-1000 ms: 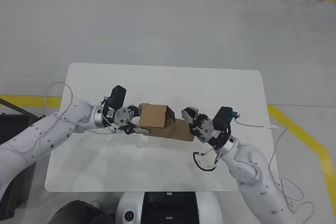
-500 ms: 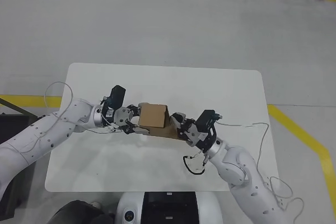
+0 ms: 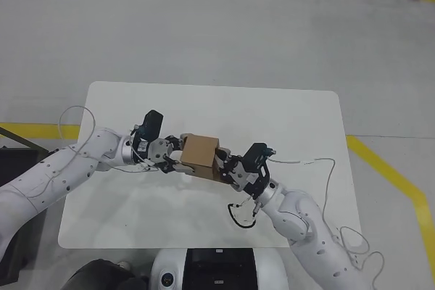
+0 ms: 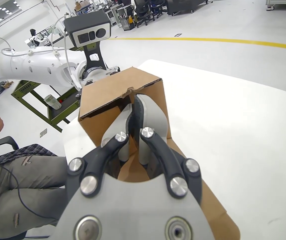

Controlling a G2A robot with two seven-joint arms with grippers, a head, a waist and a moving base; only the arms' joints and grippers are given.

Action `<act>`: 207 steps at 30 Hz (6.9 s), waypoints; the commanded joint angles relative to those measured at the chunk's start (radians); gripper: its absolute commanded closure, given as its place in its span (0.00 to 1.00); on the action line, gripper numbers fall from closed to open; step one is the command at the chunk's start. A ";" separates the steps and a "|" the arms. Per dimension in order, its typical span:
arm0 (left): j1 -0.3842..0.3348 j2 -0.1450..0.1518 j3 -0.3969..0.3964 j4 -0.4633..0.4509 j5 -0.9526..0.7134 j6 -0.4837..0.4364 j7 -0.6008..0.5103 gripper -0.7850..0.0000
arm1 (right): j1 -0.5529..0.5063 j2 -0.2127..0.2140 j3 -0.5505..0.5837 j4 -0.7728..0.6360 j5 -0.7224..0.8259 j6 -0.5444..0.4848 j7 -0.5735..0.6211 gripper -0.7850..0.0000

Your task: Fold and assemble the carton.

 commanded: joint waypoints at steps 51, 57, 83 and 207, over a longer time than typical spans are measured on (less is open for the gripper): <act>-0.027 0.013 -0.007 0.103 0.006 0.000 0.116 1.00 | -0.172 0.041 0.236 -0.041 0.570 0.011 0.181 0.91; -0.016 0.024 -0.027 0.090 0.006 0.000 0.116 1.00 | -0.142 0.037 0.219 0.041 0.854 0.025 0.299 0.06; 0.094 0.046 -0.168 0.034 -0.034 0.000 0.116 1.00 | -0.086 0.032 0.191 0.180 1.276 -0.041 0.503 0.03; 0.433 0.119 -0.500 -0.036 -0.019 0.184 0.093 0.00 | -0.008 -0.046 -0.277 0.103 0.543 0.296 0.025 0.00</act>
